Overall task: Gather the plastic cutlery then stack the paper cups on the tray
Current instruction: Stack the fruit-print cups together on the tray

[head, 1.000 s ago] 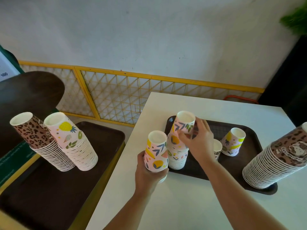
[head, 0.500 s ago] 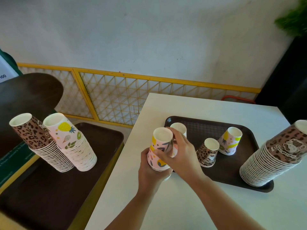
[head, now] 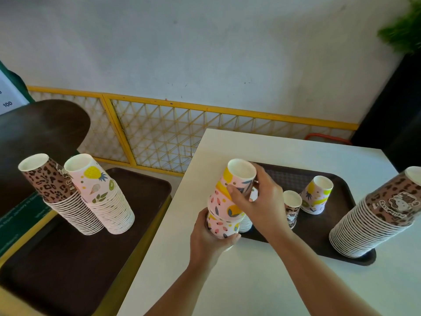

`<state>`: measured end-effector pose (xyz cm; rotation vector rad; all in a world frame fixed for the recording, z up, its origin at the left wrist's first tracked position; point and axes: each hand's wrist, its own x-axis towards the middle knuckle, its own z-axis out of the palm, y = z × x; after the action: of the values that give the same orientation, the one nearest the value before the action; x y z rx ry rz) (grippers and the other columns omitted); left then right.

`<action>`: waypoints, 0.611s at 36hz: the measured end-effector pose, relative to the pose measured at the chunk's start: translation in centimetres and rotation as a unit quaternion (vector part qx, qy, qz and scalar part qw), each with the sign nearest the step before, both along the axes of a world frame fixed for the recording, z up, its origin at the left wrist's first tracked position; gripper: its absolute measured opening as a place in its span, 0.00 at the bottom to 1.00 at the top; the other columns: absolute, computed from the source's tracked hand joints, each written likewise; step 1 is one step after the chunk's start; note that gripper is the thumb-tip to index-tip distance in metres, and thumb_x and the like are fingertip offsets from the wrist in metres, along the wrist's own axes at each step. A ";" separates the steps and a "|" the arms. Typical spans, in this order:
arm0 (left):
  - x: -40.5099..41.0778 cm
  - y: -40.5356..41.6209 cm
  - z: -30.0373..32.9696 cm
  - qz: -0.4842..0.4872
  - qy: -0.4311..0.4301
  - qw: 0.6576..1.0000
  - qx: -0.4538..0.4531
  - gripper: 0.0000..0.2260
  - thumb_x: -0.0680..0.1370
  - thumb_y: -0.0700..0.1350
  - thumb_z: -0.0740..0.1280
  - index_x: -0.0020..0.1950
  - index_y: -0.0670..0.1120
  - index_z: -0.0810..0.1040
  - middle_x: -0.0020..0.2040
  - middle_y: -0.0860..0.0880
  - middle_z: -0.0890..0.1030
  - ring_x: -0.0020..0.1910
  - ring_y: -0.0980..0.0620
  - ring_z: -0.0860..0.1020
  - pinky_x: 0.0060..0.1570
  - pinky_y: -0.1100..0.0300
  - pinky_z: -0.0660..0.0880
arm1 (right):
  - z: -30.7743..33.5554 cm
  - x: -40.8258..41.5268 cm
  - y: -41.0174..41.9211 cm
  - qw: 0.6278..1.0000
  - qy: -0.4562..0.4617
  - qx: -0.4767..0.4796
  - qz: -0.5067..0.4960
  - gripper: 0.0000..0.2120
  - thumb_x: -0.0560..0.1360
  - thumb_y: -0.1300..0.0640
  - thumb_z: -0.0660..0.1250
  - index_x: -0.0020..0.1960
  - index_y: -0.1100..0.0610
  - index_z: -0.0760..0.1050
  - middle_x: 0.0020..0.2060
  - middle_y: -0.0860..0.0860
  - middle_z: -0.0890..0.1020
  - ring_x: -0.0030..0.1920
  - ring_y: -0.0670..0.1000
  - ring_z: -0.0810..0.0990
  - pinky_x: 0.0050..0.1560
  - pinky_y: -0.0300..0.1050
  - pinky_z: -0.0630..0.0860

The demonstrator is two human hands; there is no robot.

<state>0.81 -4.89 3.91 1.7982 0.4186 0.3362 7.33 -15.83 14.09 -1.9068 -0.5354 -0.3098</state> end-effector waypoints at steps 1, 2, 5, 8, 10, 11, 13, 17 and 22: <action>0.0 0.0 -0.1 0.002 0.004 1.000 0.002 0.34 0.50 0.60 0.74 0.55 0.58 0.71 0.50 0.59 0.80 0.50 0.60 0.78 0.41 0.74 0.74 | 0.5 0.2 -0.1 1.000 -0.004 0.009 -0.004 0.26 0.64 0.44 0.70 0.59 0.52 0.73 0.47 0.43 0.80 0.48 0.38 0.78 0.45 0.25 0.72; -0.1 0.1 -0.2 0.006 0.006 1.000 0.004 0.33 0.50 0.60 0.74 0.54 0.58 0.71 0.49 0.59 0.80 0.49 0.61 0.78 0.41 0.73 0.74 | 1.1 0.3 -0.3 1.000 -0.010 0.021 -0.009 0.24 0.64 0.46 0.70 0.58 0.50 0.72 0.46 0.42 0.80 0.47 0.36 0.78 0.43 0.26 0.72; -0.3 0.4 -0.6 0.015 0.014 1.000 0.007 0.32 0.51 0.59 0.75 0.52 0.60 0.71 0.48 0.60 0.80 0.48 0.64 0.78 0.44 0.69 0.76 | 3.2 1.0 -0.8 0.996 -0.039 0.072 -0.034 0.25 0.65 0.43 0.69 0.59 0.52 0.72 0.46 0.43 0.81 0.45 0.36 0.79 0.41 0.26 0.73; -0.4 0.6 -0.9 0.017 0.022 0.999 0.021 0.32 0.56 0.51 0.81 0.55 0.57 0.71 0.49 0.60 0.79 0.50 0.59 0.78 0.46 0.69 0.76 | 4.5 2.0 -1.2 0.989 -0.078 0.103 -0.070 0.29 0.66 0.41 0.67 0.62 0.57 0.71 0.50 0.49 0.81 0.48 0.42 0.80 0.46 0.33 0.76; -0.3 0.7 -1.0 0.020 0.021 0.999 0.032 0.31 0.59 0.45 0.81 0.58 0.52 0.70 0.51 0.57 0.78 0.51 0.56 0.78 0.46 0.71 0.74 | 4.7 2.7 -1.3 0.987 -0.094 0.097 -0.091 0.30 0.66 0.42 0.67 0.63 0.57 0.70 0.53 0.48 0.79 0.51 0.42 0.78 0.50 0.32 0.75; -0.3 0.7 -1.0 0.021 0.020 0.999 0.035 0.31 0.60 0.45 0.81 0.59 0.51 0.70 0.51 0.56 0.78 0.51 0.55 0.77 0.46 0.71 0.74 | 4.5 3.1 -1.4 0.986 -0.098 0.085 -0.101 0.31 0.66 0.42 0.67 0.64 0.57 0.70 0.54 0.47 0.78 0.51 0.41 0.77 0.51 0.29 0.74; -0.3 0.7 -1.1 0.024 0.017 0.999 0.039 0.32 0.60 0.45 0.81 0.59 0.50 0.70 0.52 0.54 0.78 0.52 0.55 0.77 0.47 0.71 0.74 | 3.8 3.6 -1.4 0.987 -0.091 0.068 -0.112 0.32 0.66 0.43 0.70 0.64 0.58 0.70 0.54 0.46 0.77 0.50 0.39 0.75 0.48 0.23 0.70; -0.2 0.8 -0.8 0.027 0.015 0.999 0.036 0.31 0.60 0.44 0.81 0.58 0.53 0.70 0.51 0.59 0.77 0.51 0.59 0.77 0.43 0.74 0.73 | 1.0 4.2 -1.1 0.990 -0.063 0.026 -0.120 0.29 0.67 0.53 0.74 0.64 0.59 0.70 0.56 0.52 0.79 0.50 0.46 0.78 0.46 0.29 0.73; -0.2 0.7 -0.6 0.028 0.016 0.999 0.026 0.32 0.60 0.44 0.81 0.58 0.53 0.70 0.51 0.60 0.78 0.52 0.61 0.76 0.42 0.74 0.73 | -2.2 4.2 -1.1 0.995 -0.018 -0.019 -0.094 0.28 0.66 0.54 0.75 0.63 0.56 0.70 0.56 0.52 0.80 0.55 0.50 0.79 0.51 0.41 0.75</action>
<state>0.62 -4.21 3.31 1.8480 0.4882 0.3603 11.51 -16.93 11.86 -1.9966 -0.3880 -0.4597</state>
